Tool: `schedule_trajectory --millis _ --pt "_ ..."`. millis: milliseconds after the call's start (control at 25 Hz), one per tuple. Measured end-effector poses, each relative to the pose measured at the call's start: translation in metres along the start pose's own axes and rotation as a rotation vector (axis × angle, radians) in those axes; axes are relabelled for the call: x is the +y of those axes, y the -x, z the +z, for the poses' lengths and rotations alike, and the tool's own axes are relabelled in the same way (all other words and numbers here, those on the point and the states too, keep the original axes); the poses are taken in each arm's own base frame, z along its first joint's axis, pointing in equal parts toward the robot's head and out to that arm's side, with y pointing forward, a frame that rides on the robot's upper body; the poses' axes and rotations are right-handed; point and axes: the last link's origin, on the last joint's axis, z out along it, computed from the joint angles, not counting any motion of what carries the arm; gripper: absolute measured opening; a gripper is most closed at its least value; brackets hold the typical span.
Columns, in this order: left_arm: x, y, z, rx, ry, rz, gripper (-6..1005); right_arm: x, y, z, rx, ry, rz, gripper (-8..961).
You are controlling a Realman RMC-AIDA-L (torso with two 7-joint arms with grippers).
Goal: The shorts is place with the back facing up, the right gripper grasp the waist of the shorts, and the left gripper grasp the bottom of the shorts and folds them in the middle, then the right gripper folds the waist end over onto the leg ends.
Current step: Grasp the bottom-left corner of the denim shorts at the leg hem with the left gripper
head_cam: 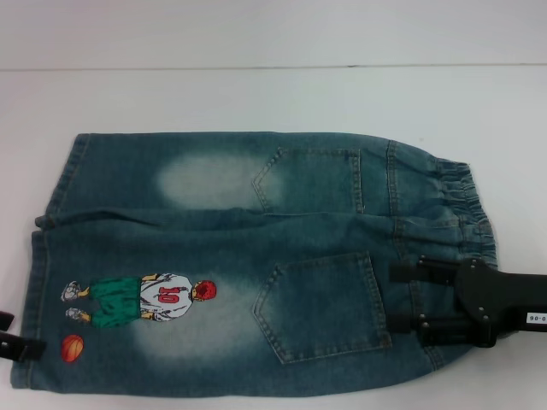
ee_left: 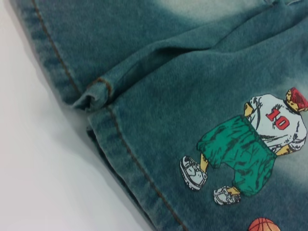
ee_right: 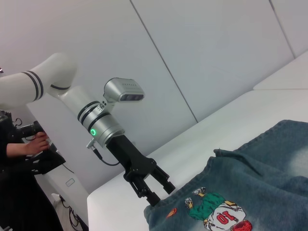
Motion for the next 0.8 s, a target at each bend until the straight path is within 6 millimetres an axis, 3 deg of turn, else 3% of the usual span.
schedule_trajectory --millis 800 --pt "0.007 0.010 -0.019 -0.064 0.022 -0.011 904 0.001 -0.002 0.001 -0.003 0.001 0.006 928"
